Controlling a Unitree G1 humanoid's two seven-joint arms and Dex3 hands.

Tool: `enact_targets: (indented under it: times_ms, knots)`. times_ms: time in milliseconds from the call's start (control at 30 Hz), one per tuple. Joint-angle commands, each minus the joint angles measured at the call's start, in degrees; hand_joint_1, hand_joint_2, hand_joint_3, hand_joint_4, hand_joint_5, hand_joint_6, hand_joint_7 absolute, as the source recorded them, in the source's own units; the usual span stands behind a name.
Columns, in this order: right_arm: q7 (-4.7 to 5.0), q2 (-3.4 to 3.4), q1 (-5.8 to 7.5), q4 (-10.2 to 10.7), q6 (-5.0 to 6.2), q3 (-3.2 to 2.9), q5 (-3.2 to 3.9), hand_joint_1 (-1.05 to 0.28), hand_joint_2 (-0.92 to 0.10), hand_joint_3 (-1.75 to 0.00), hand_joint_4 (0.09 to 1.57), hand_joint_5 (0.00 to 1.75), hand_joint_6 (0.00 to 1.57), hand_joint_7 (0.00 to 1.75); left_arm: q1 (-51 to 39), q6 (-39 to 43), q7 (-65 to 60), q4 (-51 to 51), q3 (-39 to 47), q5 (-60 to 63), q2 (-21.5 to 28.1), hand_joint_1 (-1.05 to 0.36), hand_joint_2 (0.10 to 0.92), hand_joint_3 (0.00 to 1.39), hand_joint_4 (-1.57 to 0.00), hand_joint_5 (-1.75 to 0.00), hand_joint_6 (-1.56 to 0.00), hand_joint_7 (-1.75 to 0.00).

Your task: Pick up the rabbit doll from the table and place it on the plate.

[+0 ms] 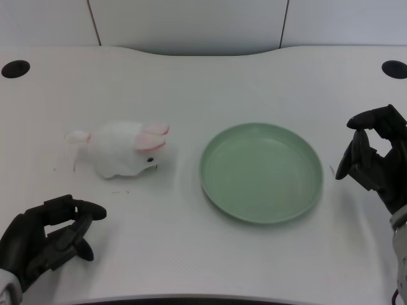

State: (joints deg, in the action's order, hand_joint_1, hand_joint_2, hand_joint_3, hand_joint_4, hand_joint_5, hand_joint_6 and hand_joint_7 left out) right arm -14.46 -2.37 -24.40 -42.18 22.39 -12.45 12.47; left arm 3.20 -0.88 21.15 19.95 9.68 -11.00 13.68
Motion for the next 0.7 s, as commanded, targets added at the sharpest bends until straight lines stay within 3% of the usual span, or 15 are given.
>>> enact_targets:
  times_ms: [33,133,333,400,533,600,700]
  knots:
    - [-0.14,-0.25,-0.37,0.57,0.44,-0.35,0.66,-0.17,-0.72,-1.10,0.90,1.75,0.47,1.75,0.38,0.63,0.11,0.48,0.28,0.28,1.03,-0.46,0.921,0.45,-0.69,-1.60,-0.79,-0.86]
    - [1.14,-0.23,0.31,2.09,-0.46,0.21,-0.34,-0.16,-0.73,-1.09,0.88,1.75,0.47,1.75,0.42,-0.02,0.47,0.45,0.39,-0.32,0.89,-0.46,0.921,0.45,-0.70,-1.60,-0.79,-0.86]
    - [1.38,-0.22,0.26,1.99,-0.88,0.10,-0.10,-0.15,-0.75,-1.06,0.87,1.75,0.46,1.75,0.37,0.26,0.27,0.39,0.12,0.26,1.11,-0.47,0.921,0.44,-0.70,-1.60,-0.79,-0.87]
    - [0.84,-0.28,0.13,1.41,-0.10,-0.02,0.07,-0.15,-0.75,-1.05,0.88,1.75,0.46,1.75,0.38,0.38,0.39,0.44,0.08,0.26,1.14,-0.47,0.921,0.44,-0.69,-1.60,-0.79,-0.87]
    - [1.04,-0.14,0.31,2.35,-0.63,0.17,-0.02,-0.15,-0.75,-1.07,0.90,1.75,0.46,1.75,0.30,0.54,0.33,0.37,-0.13,0.56,1.29,-0.46,0.921,0.45,-0.69,-1.60,-0.79,-0.87]
    - [0.12,-0.52,-0.13,0.78,0.49,-0.07,0.13,-0.17,-0.74,-1.07,0.90,1.75,0.46,1.75,0.26,0.56,0.36,0.43,0.07,0.15,1.06,-0.46,0.921,0.45,-0.68,-1.60,-0.79,-0.87]
    - [-0.51,-0.53,-0.35,0.02,0.85,-0.33,0.40,-0.18,-0.73,-1.07,0.92,1.75,0.49,1.75,0.15,1.57,0.53,0.48,-0.27,0.71,1.39,-0.48,0.921,0.45,-0.69,-1.61,-0.79,-0.87]
